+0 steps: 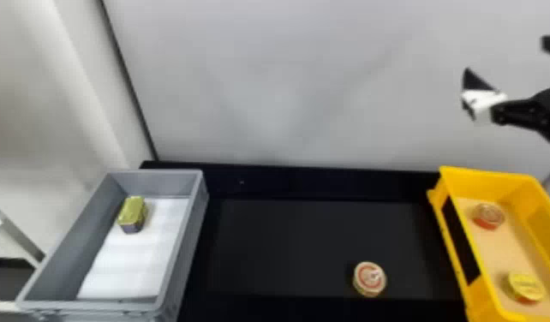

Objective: Pick up the round yellow can and place it in the yellow rectangular box

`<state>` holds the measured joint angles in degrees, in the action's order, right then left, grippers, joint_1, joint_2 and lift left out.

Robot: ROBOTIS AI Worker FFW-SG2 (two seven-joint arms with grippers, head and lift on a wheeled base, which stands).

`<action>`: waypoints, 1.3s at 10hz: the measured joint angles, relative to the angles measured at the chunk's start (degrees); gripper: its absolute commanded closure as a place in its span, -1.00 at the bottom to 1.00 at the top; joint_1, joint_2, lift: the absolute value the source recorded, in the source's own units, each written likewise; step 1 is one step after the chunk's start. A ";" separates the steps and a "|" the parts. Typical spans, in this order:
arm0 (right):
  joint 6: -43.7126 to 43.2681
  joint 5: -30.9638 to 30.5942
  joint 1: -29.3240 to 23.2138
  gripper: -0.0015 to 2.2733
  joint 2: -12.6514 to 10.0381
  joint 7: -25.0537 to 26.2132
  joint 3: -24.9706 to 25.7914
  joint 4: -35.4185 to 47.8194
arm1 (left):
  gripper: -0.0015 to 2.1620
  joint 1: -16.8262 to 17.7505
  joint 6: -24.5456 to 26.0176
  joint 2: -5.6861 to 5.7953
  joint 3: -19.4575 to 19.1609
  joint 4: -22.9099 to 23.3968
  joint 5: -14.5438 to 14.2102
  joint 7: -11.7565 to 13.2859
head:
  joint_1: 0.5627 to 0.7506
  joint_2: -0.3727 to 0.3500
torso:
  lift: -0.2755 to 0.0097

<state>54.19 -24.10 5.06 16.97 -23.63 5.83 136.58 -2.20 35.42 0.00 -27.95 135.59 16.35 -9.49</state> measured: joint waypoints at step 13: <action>-4.74 14.49 -15.75 -0.98 2.48 -0.45 -10.94 -4.78 | -0.87 -0.12 0.02 0.00 0.30 -0.71 -0.17 0.09 | 0.39 0.07 | 0.45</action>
<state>49.45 -9.61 -10.68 19.44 -24.08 -5.10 131.79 -2.32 35.44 0.00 -27.65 134.88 16.18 -9.40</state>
